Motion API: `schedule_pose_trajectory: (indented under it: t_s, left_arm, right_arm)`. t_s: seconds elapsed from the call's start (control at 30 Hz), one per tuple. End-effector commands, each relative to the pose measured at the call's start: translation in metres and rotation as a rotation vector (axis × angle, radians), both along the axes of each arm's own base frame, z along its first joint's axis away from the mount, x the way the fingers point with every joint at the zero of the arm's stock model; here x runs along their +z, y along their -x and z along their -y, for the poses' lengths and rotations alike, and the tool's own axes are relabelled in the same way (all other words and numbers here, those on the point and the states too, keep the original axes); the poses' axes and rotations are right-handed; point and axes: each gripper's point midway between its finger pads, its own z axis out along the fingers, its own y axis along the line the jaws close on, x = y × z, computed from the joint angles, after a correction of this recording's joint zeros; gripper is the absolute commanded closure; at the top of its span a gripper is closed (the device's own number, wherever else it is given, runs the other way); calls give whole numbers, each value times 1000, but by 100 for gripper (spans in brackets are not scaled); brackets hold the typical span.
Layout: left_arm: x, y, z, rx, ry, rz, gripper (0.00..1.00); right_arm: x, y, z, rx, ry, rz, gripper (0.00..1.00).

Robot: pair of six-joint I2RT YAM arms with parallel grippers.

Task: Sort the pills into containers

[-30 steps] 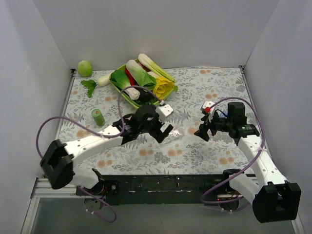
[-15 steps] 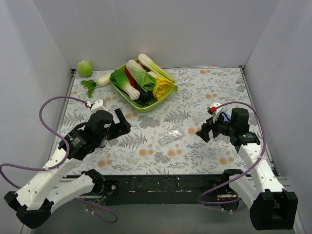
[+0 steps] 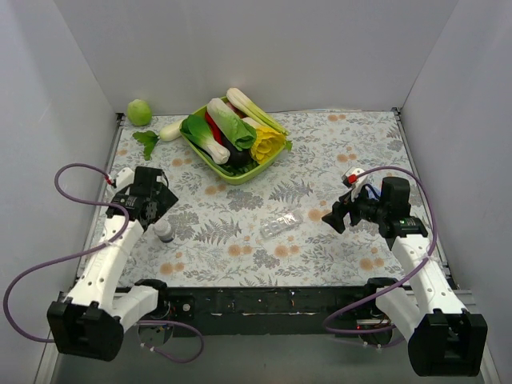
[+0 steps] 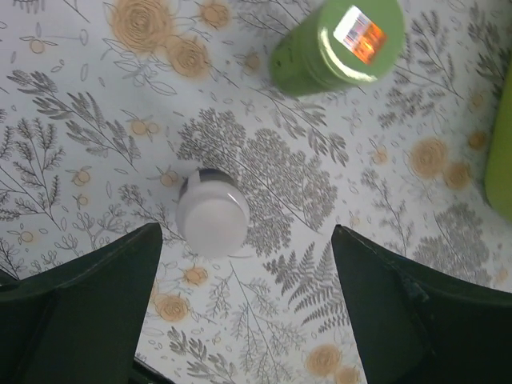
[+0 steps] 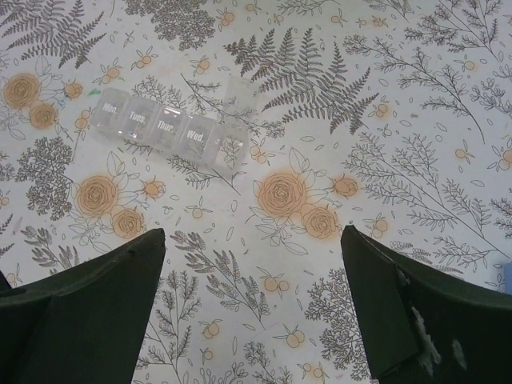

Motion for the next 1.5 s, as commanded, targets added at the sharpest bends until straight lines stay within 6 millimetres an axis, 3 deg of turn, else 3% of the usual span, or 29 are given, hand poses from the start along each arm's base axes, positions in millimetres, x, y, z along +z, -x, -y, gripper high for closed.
schedule_pose_trajectory:
  t_s: [0.0, 0.07, 0.2, 0.53, 0.77, 0.9, 1.1, 1.2, 1.23, 1.27, 1.37, 1.47]
  left_arm:
    - [-14, -22, -31, 69, 10, -25, 14]
    - [-22, -25, -28, 57, 23, -49, 19]
    - [-34, -19, -24, 59, 47, -89, 39]
    - [-58, 5, -32, 170, 31, -250, 37]
    - [-63, 9, -29, 172, 55, -243, 39]
    - [-62, 8, -25, 143, 73, -225, 60]
    - [-68, 7, -15, 83, 108, -245, 59]
    - [-63, 0, -1, -17, 149, -217, 75]
    - [-57, -1, 12, -104, 196, -196, 86]
    - [-49, -6, 20, -158, 221, -166, 91]
    - [-15, -8, 75, -447, 425, -30, 99]
    - [22, 4, 135, -725, 625, 128, 100]
  right_arm:
    - [14, -2, 1, 9, -3, 43, 2]
    - [15, -3, 2, 3, -2, 48, 2]
    - [16, -3, 4, -1, -2, 50, 2]
    - [17, -3, 6, -6, -6, 50, 2]
    - [16, -2, 5, -1, -11, 42, 2]
    - [15, -3, 5, -1, -9, 38, 2]
    - [13, -2, 5, 5, -12, 30, 2]
    - [12, 2, 2, 28, -14, 28, 2]
    - [13, 4, 1, 41, -14, 33, 2]
    - [20, 8, -3, 89, -17, 68, 2]
    - [29, 36, -21, 291, -58, 153, 2]
    - [42, 73, -37, 498, -114, 262, 2]
